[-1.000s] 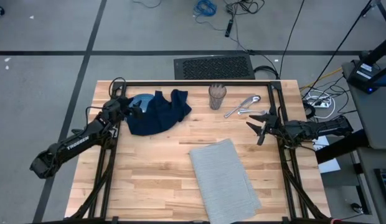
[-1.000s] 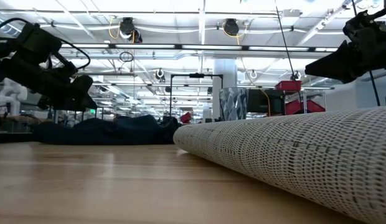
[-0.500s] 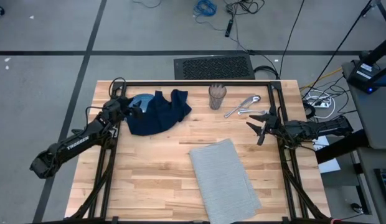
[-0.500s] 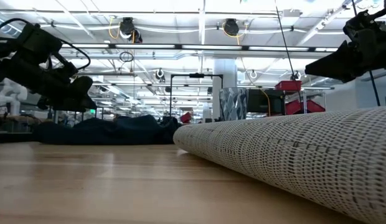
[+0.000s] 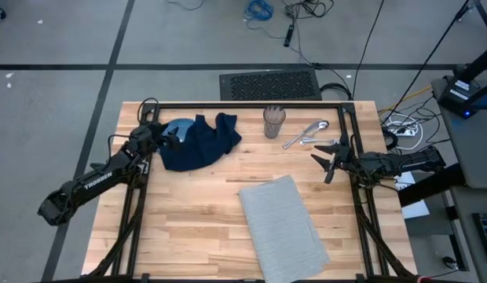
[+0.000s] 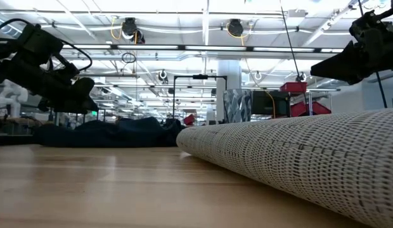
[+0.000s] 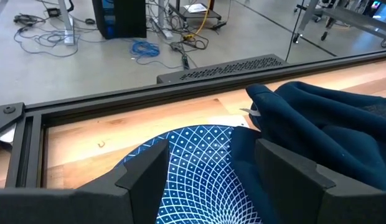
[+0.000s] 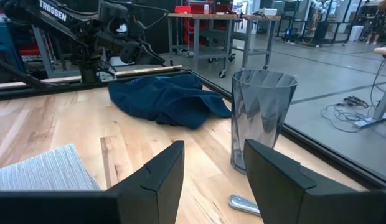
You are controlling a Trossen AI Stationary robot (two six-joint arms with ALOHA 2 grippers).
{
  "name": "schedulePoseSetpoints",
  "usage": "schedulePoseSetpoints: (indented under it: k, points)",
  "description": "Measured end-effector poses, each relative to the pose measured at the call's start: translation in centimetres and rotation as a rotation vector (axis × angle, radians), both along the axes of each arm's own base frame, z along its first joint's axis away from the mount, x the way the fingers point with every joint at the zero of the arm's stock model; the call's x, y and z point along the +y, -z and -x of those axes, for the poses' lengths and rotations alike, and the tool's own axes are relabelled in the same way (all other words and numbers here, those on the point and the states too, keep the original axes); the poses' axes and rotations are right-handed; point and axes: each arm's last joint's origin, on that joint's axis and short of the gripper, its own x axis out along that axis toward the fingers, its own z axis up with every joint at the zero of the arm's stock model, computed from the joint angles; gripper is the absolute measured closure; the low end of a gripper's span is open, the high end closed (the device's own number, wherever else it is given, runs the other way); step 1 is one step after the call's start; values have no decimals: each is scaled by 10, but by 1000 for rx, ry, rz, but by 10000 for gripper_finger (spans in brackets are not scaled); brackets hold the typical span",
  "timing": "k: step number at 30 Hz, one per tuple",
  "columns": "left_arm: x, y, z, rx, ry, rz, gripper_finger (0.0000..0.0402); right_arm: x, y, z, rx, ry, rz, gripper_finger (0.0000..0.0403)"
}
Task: Set table place
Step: Prepare the gray placemat
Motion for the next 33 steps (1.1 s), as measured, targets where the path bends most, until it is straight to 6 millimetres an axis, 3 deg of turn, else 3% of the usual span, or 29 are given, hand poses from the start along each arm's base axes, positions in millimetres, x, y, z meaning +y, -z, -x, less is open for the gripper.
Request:
schedulePoseSetpoints:
  k: [7,10,14,21,24,29,33]
  points:
    - [0,-1,0,-12,4,-3,178,0,0,0,-9,2,-16,250]
    - [0,-11,-6,-83,143,-9,178,0,-6,0,-46,-3,14,250]
    - [4,-72,-14,-153,282,-172,178,-1,-41,7,-126,-4,115,250]
    - [16,-182,-22,-95,281,-367,178,-9,-110,29,-219,86,190,250]
    - [22,-218,-27,-74,292,-379,178,-10,-145,34,-247,99,202,250]
    - [44,-254,-47,50,351,-261,178,-8,-193,22,-122,93,271,250]
    - [62,-265,-67,165,409,-163,178,-5,-229,-3,19,92,308,250]
